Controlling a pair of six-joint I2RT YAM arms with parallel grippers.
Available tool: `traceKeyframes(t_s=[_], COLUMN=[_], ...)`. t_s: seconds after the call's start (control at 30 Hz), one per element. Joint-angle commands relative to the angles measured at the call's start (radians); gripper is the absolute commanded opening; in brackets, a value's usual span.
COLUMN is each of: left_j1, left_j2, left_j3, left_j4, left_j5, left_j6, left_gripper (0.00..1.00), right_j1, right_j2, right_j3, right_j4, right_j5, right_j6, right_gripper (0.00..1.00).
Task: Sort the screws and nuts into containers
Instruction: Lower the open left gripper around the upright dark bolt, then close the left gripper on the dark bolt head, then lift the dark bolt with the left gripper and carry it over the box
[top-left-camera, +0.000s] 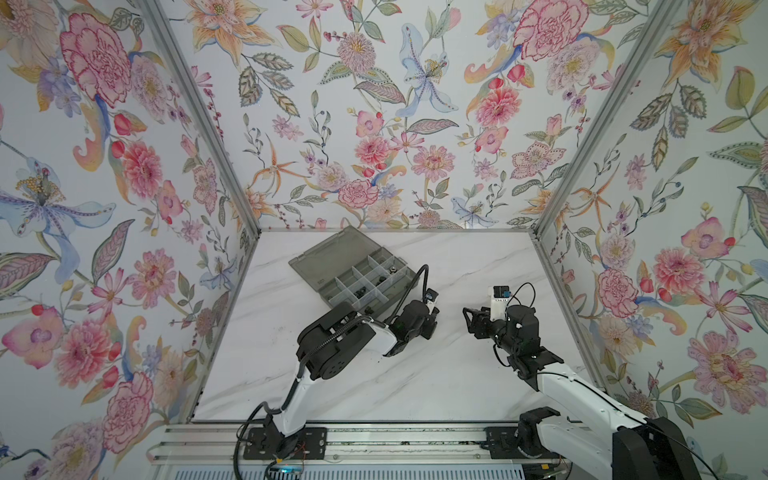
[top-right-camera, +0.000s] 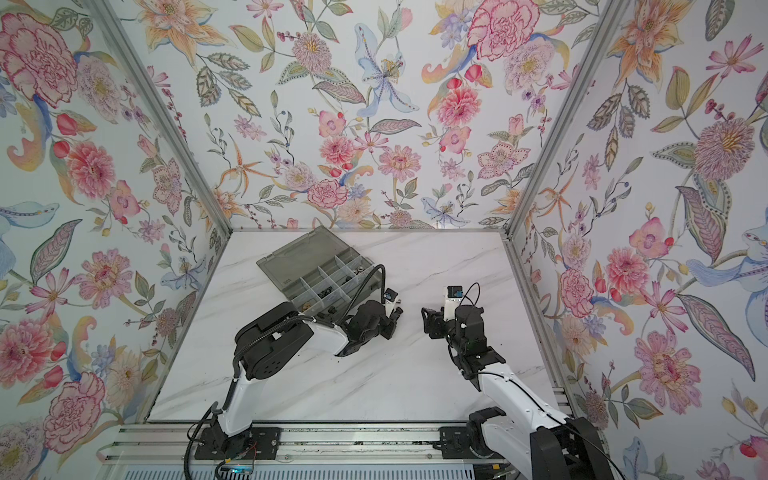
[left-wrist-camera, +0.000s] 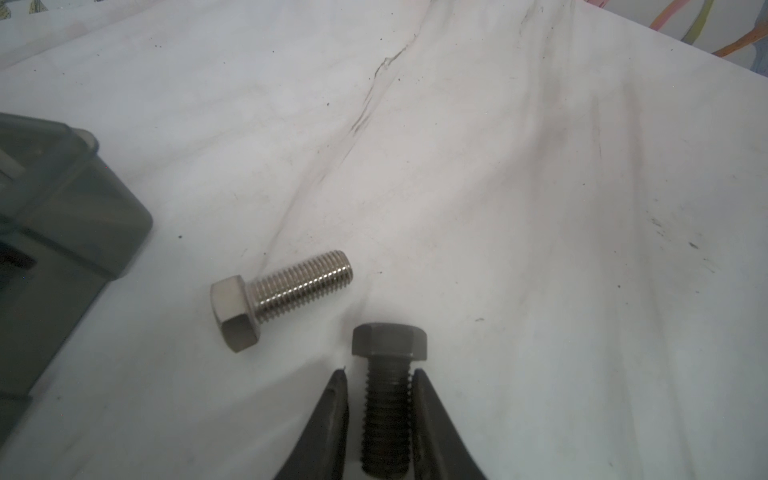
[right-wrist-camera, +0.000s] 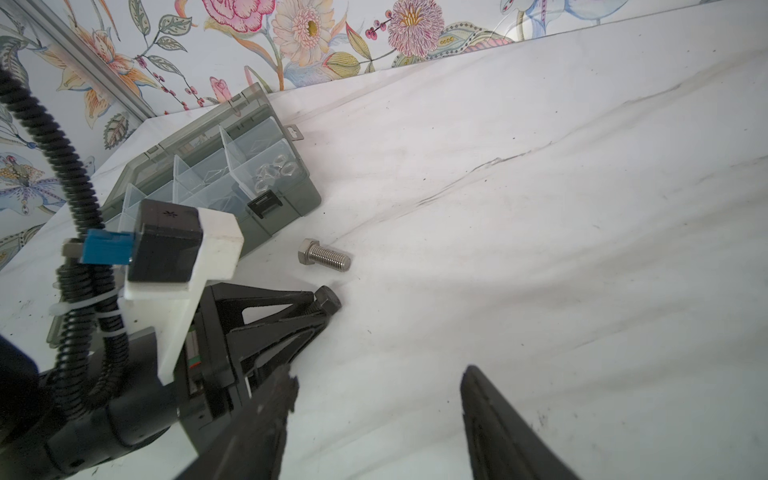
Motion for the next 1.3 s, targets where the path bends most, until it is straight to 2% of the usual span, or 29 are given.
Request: traceKeyframes(t_s=[0.0, 0.17, 0.37, 0.6, 0.93, 1.27], left_j1=[-0.018, -0.021, -0.021, -0.019, 0.003, 0.142], left_j2=[0.017, 0.010, -0.018, -0.166, -0.445, -0.637], left_j3=[0.003, -0.006, -0.037, -0.112, -0.130, -0.326], left_j4=[-0.061, -0.046, -0.024, -0.010, -0.231, -0.278], left_j5=[-0.010, -0.007, -0.012, -0.019, -0.054, -0.054], left_j6=[0.016, 0.016, 0.019, 0.026, 0.108, 0.108], left_gripper=[0.22, 0.00, 0.00, 0.00, 0.00, 0.00], right_j1=[-0.007, -0.010, -0.014, -0.015, -0.015, -0.012], right_j2=[-0.015, -0.030, -0.036, -0.050, -0.058, -0.042], right_j3=[-0.021, -0.026, -0.030, -0.024, -0.013, -0.007], right_j4=[-0.001, -0.007, -0.008, -0.018, -0.024, -0.012], right_j5=[-0.007, -0.006, -0.007, -0.012, -0.024, -0.038], right_j6=[0.003, 0.001, 0.001, 0.001, 0.006, 0.019], right_gripper=[0.66, 0.66, 0.66, 0.66, 0.66, 0.66])
